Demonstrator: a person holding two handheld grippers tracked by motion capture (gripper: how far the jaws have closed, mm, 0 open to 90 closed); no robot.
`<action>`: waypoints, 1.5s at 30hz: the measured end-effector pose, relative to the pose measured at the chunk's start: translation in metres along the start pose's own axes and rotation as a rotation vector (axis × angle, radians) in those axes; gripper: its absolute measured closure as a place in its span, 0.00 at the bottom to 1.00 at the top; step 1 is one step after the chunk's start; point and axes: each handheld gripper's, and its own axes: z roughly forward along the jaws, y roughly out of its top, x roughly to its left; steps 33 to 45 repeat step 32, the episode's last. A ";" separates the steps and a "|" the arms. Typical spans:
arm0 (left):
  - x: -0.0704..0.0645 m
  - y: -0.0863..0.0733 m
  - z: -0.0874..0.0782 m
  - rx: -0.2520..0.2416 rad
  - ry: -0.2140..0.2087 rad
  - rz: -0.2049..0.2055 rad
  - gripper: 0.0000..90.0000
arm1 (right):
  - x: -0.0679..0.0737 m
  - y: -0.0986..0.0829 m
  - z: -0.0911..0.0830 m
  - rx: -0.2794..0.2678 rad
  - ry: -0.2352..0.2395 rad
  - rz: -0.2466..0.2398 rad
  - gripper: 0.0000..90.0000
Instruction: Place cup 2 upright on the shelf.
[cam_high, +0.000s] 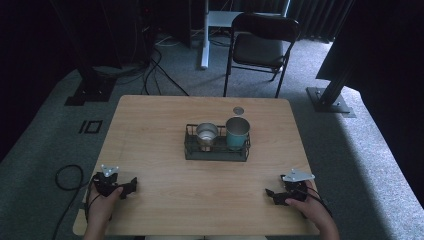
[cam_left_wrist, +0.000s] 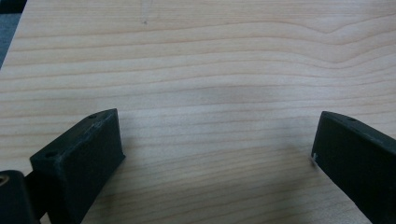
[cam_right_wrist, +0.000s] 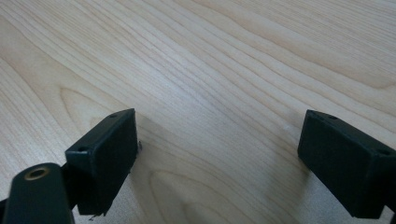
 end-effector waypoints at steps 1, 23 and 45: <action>0.001 0.000 0.000 0.001 0.001 0.003 0.03 | 0.000 0.000 0.000 0.000 0.000 0.000 0.13; -0.003 0.001 0.002 0.000 0.079 -0.056 0.03 | 0.000 0.000 0.000 0.000 0.000 0.000 0.13; -0.004 0.002 0.004 0.000 0.096 -0.074 0.03 | 0.000 0.000 0.000 0.000 0.000 0.000 0.13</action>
